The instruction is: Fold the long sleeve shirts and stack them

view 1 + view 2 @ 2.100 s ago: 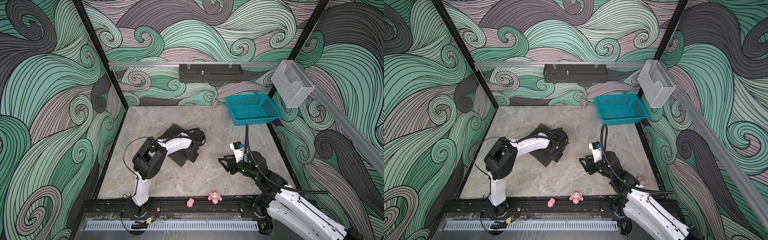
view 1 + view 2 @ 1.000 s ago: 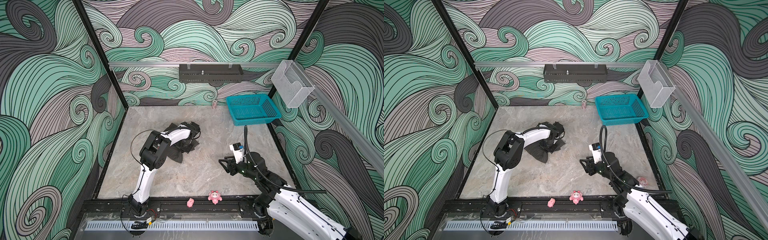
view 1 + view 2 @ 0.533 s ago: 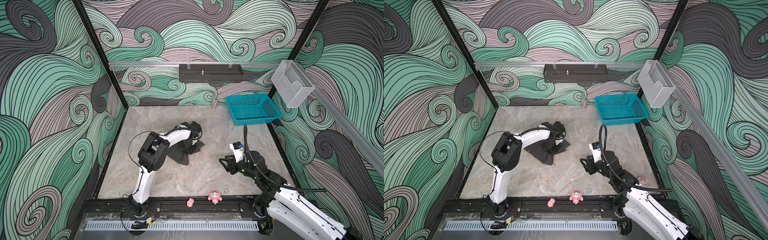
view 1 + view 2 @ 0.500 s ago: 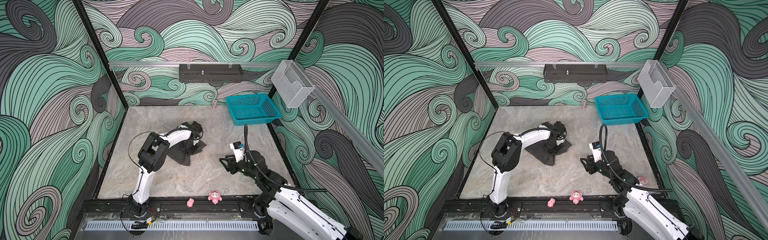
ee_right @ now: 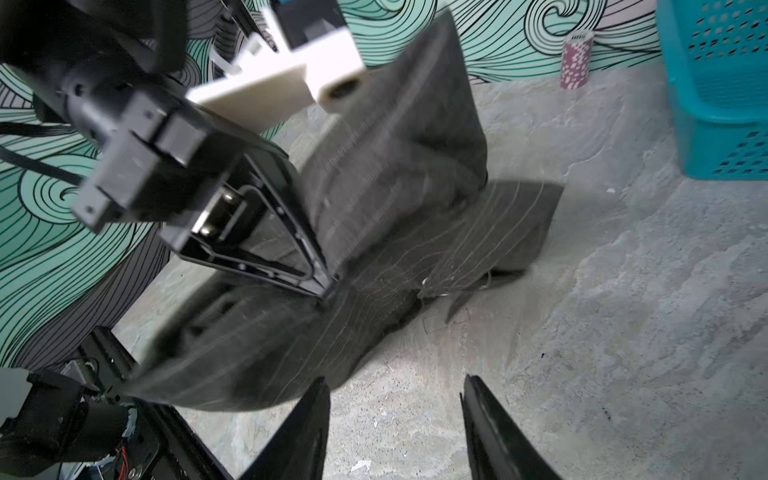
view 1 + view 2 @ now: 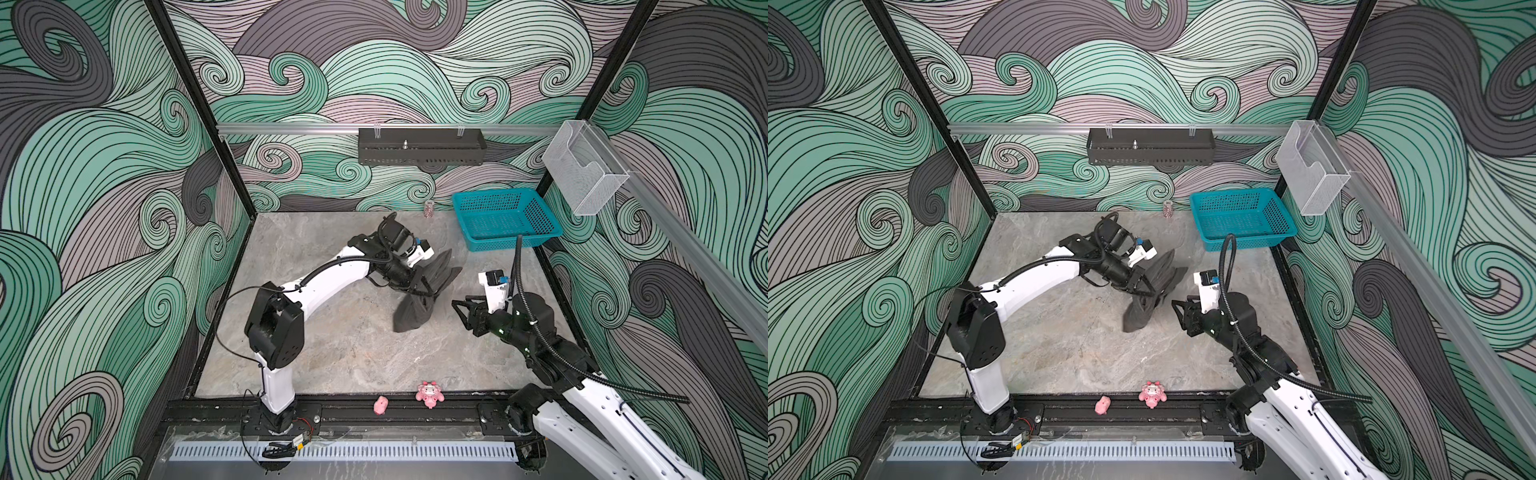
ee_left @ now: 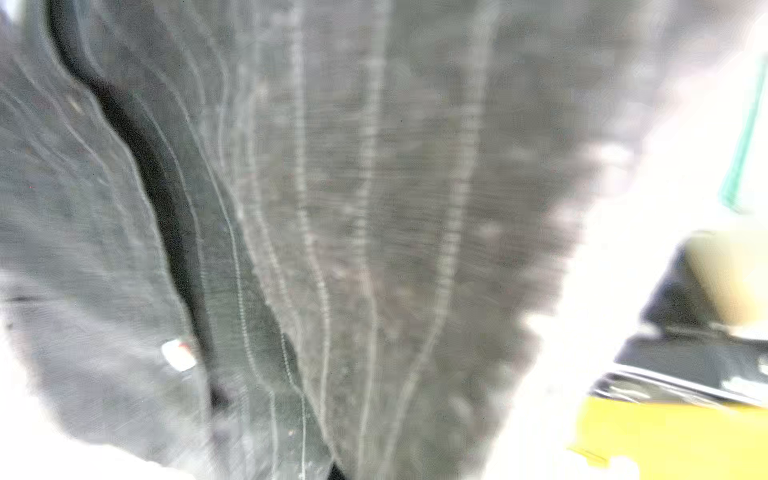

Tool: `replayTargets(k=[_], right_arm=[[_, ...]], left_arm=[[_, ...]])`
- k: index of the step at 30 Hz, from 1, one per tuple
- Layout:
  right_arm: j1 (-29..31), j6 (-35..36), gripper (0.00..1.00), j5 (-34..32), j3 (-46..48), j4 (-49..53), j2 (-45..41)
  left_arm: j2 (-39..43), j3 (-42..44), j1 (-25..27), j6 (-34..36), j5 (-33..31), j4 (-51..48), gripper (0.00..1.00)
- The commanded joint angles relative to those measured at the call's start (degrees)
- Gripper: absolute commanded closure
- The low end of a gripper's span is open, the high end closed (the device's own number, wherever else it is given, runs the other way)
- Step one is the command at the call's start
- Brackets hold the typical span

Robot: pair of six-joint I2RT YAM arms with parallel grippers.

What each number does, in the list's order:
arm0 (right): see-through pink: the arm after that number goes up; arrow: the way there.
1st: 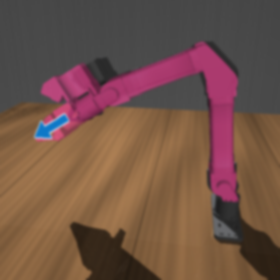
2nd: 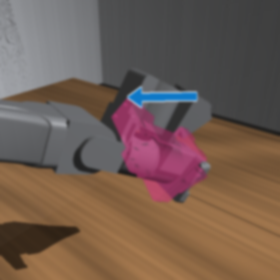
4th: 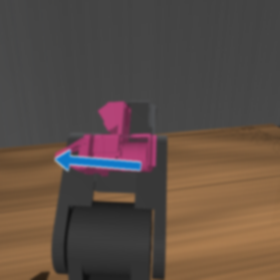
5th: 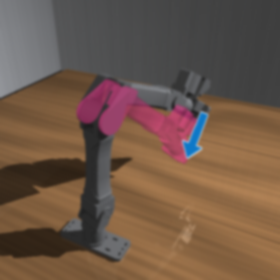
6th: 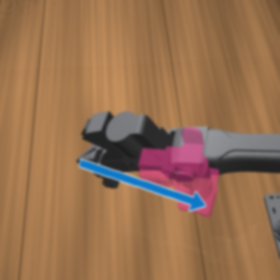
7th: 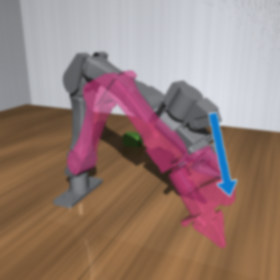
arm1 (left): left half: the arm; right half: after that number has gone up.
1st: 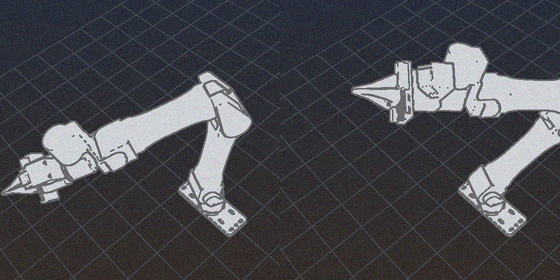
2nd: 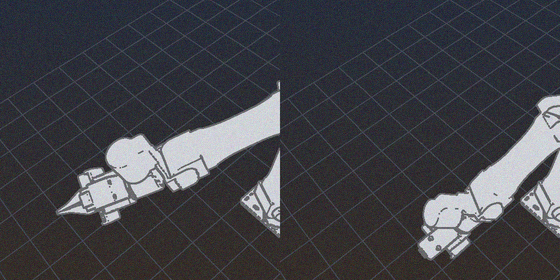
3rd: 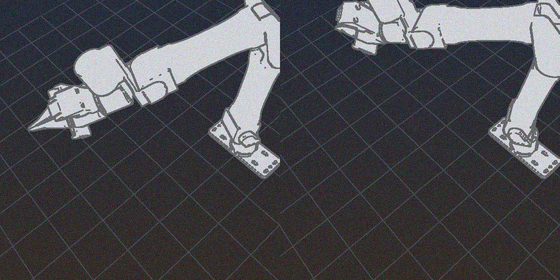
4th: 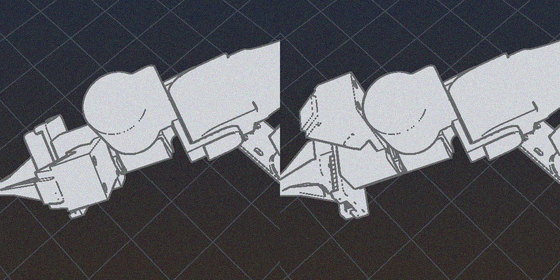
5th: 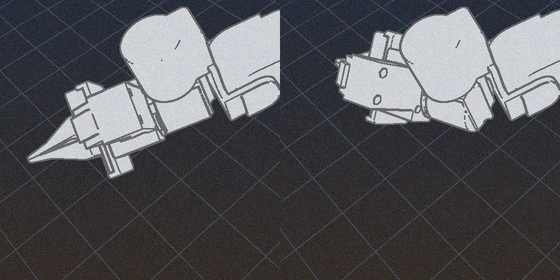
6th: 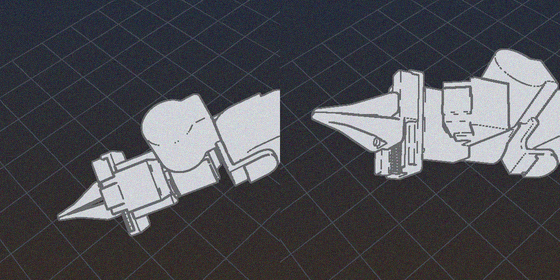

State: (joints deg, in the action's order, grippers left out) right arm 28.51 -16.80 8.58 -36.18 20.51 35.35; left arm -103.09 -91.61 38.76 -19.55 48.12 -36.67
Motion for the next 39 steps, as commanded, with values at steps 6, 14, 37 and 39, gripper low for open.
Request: replayTargets(k=[6,14,37,39], right_arm=[[-1.3,-0.8,0.45,0.8,-1.9,2.4,2.1],[-1.9,-3.8,0.38,0.8,-0.3,2.1,5.3],[-16.0,-8.6,0.28,9.3,-5.4,-7.2,44.0],[-17.0,-8.7,0.29,9.8,-6.2,-8.4,47.2]], left_arm=[[-6.6,13.5,-7.6,-10.0,5.0,18.2,1.0],[-15.7,22.7,-11.0,-12.6,-2.6,22.8,1.0],[9.7,23.4,-14.3,-4.9,-21.6,2.1,0.24],[8.8,22.5,-14.3,-4.5,-21.3,1.8,0.25]])
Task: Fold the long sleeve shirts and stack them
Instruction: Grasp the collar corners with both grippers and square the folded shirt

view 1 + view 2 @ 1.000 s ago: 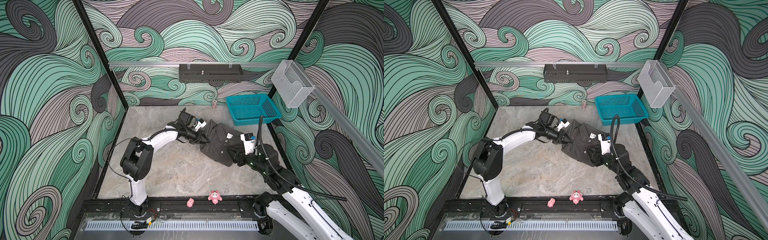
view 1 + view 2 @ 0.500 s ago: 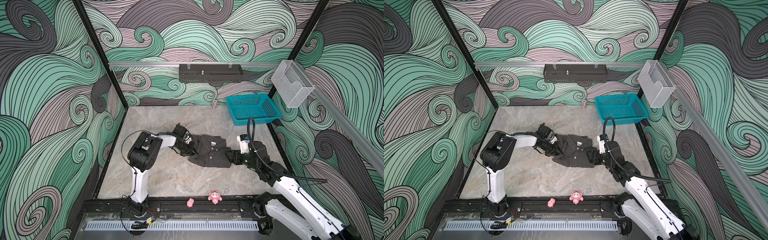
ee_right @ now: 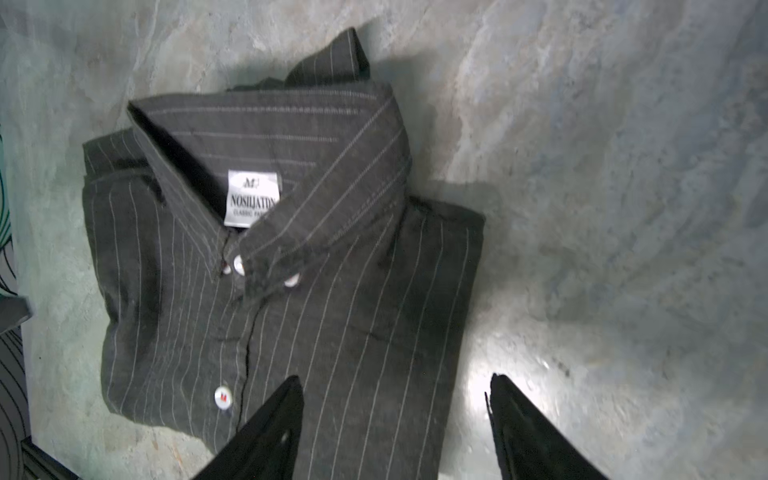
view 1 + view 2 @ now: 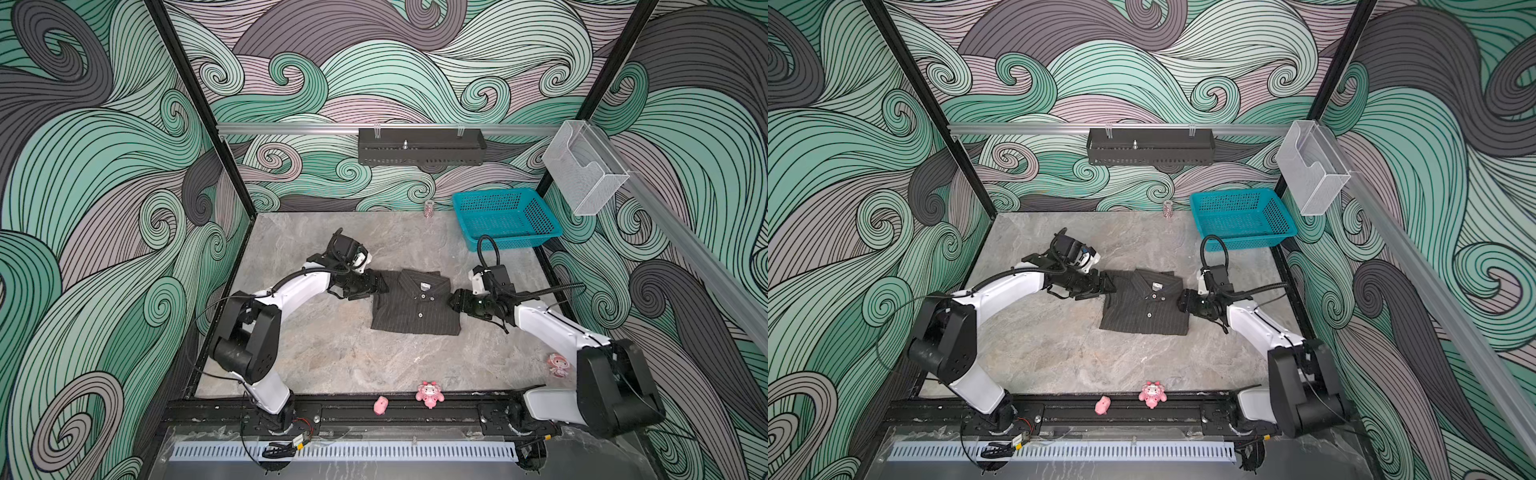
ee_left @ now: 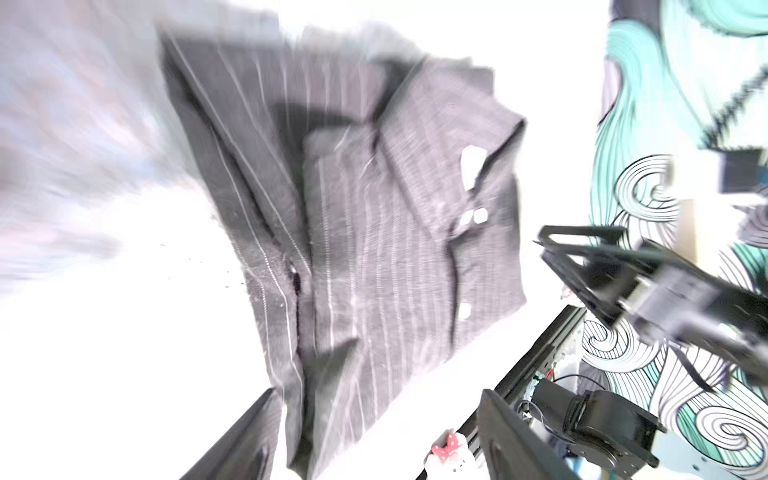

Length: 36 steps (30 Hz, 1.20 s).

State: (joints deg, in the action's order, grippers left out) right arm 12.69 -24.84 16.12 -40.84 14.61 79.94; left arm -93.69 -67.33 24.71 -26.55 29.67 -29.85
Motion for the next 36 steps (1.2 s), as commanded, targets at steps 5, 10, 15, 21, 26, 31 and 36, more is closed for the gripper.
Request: replayTargets(k=[5,10,15,21,26,31,36], right_arm=[[-3.7,-0.7,0.36,4.1,-4.8,-4.1,9.6],[-4.0,-0.6,0.47,6.3,-7.5,-5.6,14.5],[-4.0,0.8,0.74,7.6,-9.5,-7.1,16.9],[-3.6,3.2,0.97,7.7,-11.5,-6.2,16.5],[-1.7,6.1,1.0,5.8,-12.3,-5.4,13.8],[1.6,11.0,1.0,3.2,-13.1,-5.1,9.3],[3.5,15.3,1.0,1.4,-12.7,-7.2,5.4]], left_arm=[[-8.4,-6.1,0.0,2.5,-3.0,-4.3,0.28],[-15.5,-12.9,0.0,3.5,-3.2,-4.9,0.37],[-21.1,-17.4,0.0,3.9,-3.0,-6.0,0.46],[-23.3,-20.3,0.0,5.2,-5.6,-8.2,0.52],[-25.5,-23.1,0.0,7.0,-8.4,-11.3,0.76],[-21.3,-20.5,0.0,7.4,-10.7,-9.8,1.0],[-10.4,-12.1,-0.7,7.1,-12.9,-5.2,1.0]])
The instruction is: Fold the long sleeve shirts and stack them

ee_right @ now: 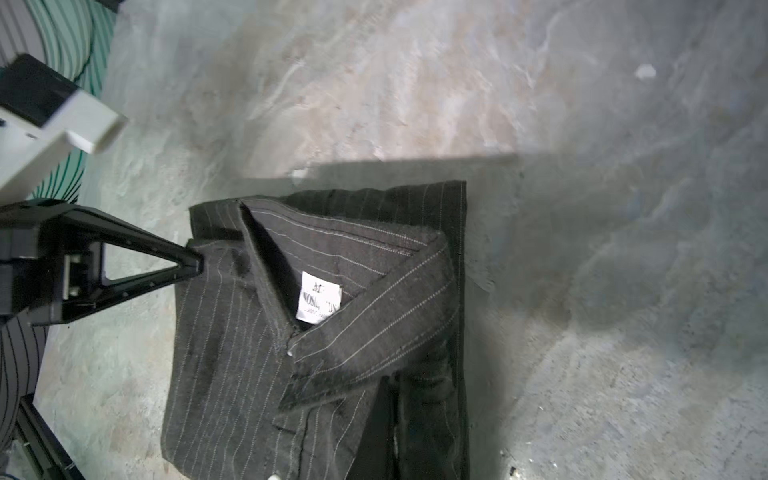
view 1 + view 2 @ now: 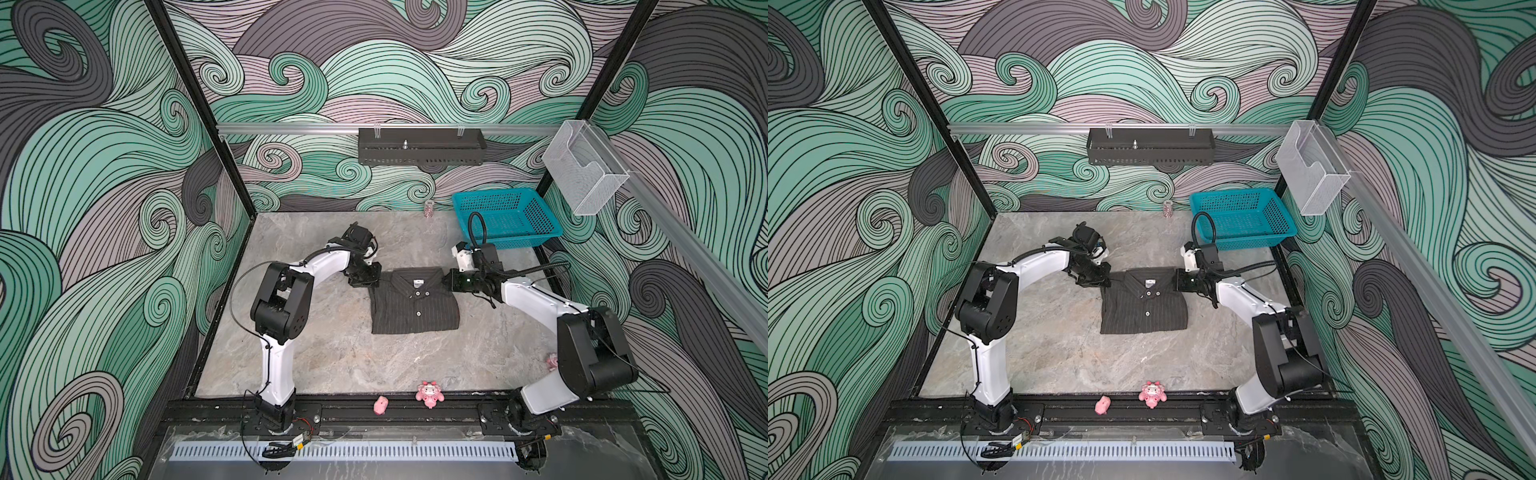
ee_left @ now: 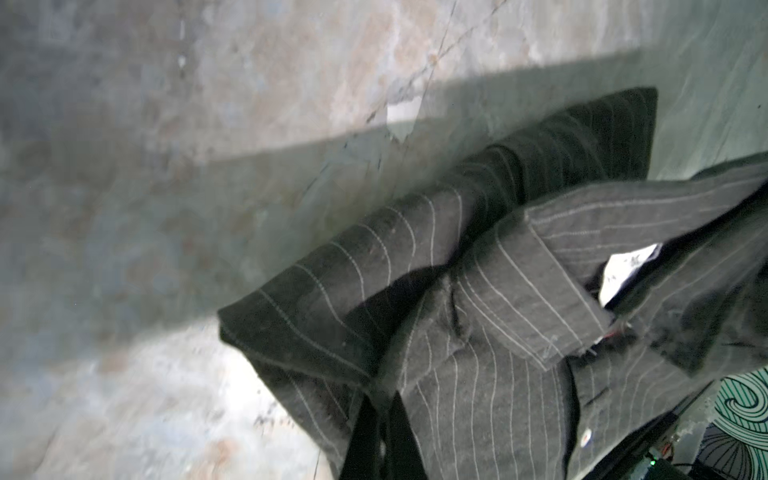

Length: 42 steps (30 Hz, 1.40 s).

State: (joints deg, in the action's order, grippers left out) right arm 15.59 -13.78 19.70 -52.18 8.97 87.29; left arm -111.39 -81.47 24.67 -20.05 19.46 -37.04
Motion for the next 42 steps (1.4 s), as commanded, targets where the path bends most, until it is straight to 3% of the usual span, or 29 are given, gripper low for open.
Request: replayTargets(k=[1,6,16,18,24,26,29,37,42], right_arm=[[0.9,5.0,1.0,-2.5,-1.4,-2.2,-2.3],[1.0,6.8,1.0,-4.4,-2.6,-4.9,0.5],[3.1,6.6,1.0,-3.0,-6.5,-8.8,5.4],[3.4,6.8,1.0,-2.7,-7.1,-8.3,5.5],[4.8,6.7,1.0,-2.0,-7.8,-8.0,7.3],[5.1,6.7,1.0,-1.6,-8.4,-7.8,8.5],[5.3,6.5,1.0,-1.4,-9.2,-7.8,9.6],[5.6,6.3,1.0,-1.1,-10.0,-7.8,10.4],[5.6,6.4,1.0,-0.8,-10.0,-7.4,10.0]], left_arm=[[9.4,3.7,-0.8,0.3,-4.0,2.8,1.0],[12.9,7.4,-2.0,-0.7,-7.5,4.8,1.0],[15.1,9.9,-2.6,-2.0,-7.6,6.2,1.0],[14.1,9.0,-2.7,-2.4,-8.3,3.2,0.76],[13.2,10.3,-2.7,-6.7,-11.6,0.3,0.38],[14.3,10.8,-2.7,-7.6,-10.7,1.3,0.38],[13.9,10.7,-2.7,-7.5,-7.4,4.2,0.46],[4.6,5.0,-3.1,-8.6,-3.8,3.6,0.63],[4.3,7.2,-4.1,-11.4,-4.4,4.1,0.49]])
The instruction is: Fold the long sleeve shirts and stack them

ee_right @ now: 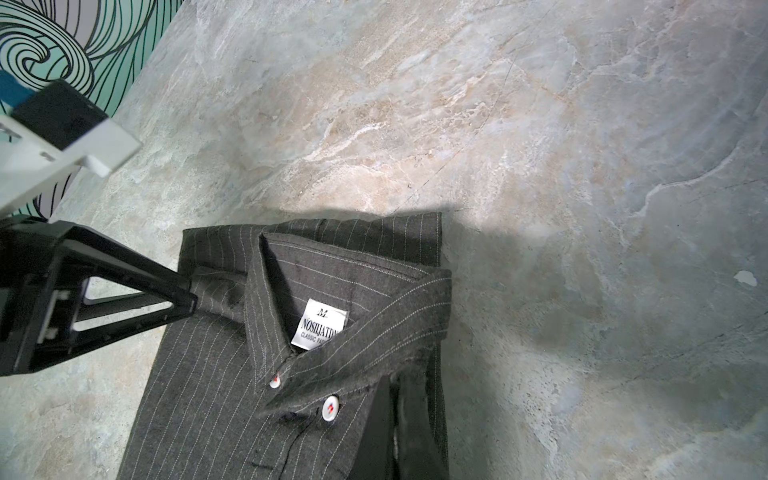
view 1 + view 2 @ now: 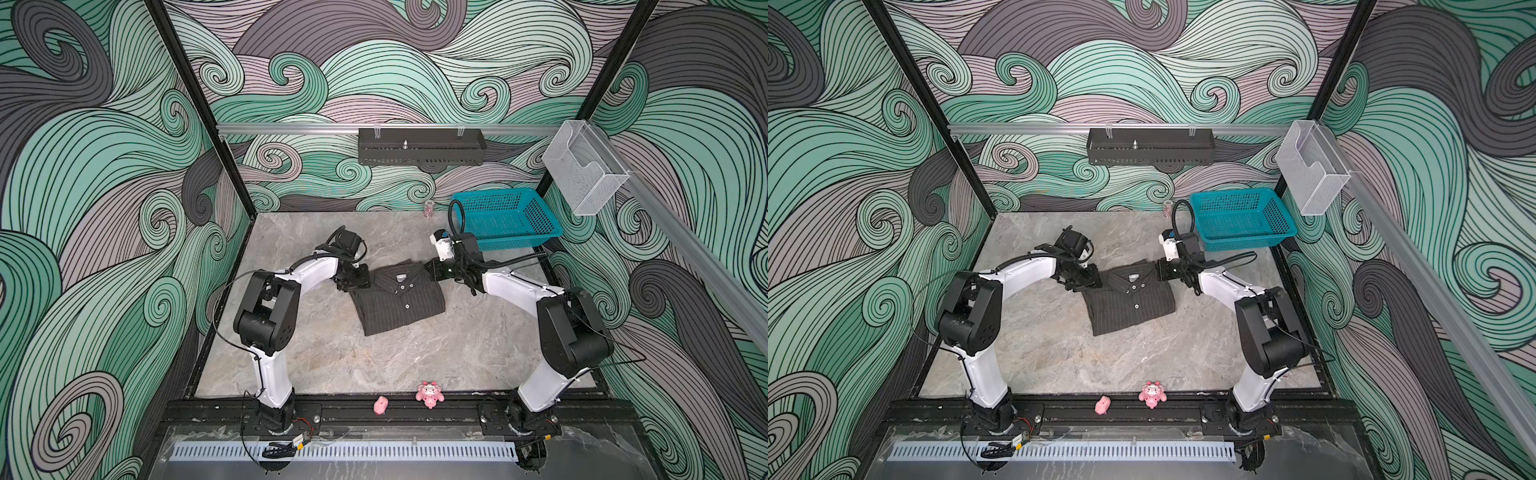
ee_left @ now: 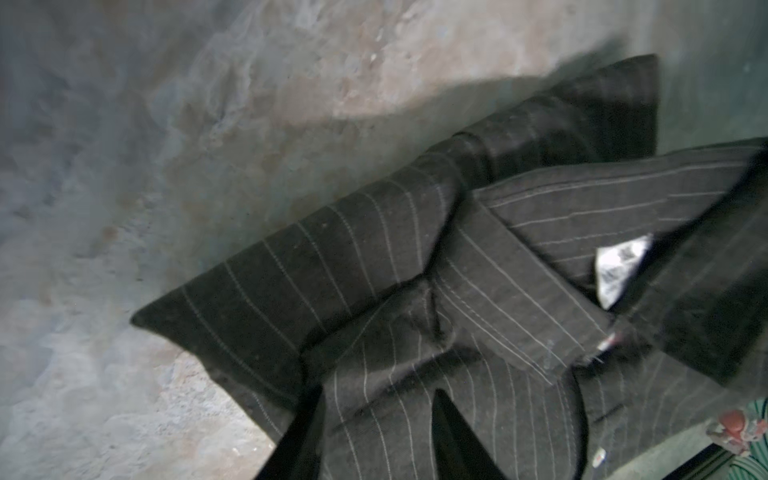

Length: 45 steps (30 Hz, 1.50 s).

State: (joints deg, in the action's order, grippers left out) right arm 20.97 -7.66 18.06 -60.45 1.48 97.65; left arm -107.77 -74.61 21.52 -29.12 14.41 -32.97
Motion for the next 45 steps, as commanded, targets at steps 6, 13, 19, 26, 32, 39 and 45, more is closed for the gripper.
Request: replayTargets(k=[6,13,19,26,32,39,45], right_arm=[[0.2,0.1,1.0,0.9,-1.7,-0.1,-0.4],[0.3,0.3,1.0,0.8,-1.6,-0.1,-0.2],[0.2,0.3,1.0,0.7,-1.7,0.0,-0.2],[0.2,0.2,1.0,1.2,-2.0,-0.2,0.2],[0.5,0.9,1.0,1.7,-3.6,0.4,0.3],[1.7,4.8,1.0,1.0,-6.8,-0.1,2.9],[2.7,6.9,1.0,-0.5,-13.8,1.1,13.7]], left_arm=[[0.0,1.4,-1.7,-2.5,2.7,1.5,0.48],[-0.9,0.7,-1.5,-3.1,7.0,4.0,0.56],[-2.8,0.1,-1.7,-3.1,7.2,2.7,0.54],[-3.8,-0.5,-1.6,-3.0,6.6,2.6,0.76],[6.6,3.4,-1.5,-1.4,7.1,7.8,1.0],[19.6,14.0,-2.0,-2.2,-1.9,10.7,1.0],[14.1,19.2,-3.9,-7.8,-7.3,14.3,1.0]])
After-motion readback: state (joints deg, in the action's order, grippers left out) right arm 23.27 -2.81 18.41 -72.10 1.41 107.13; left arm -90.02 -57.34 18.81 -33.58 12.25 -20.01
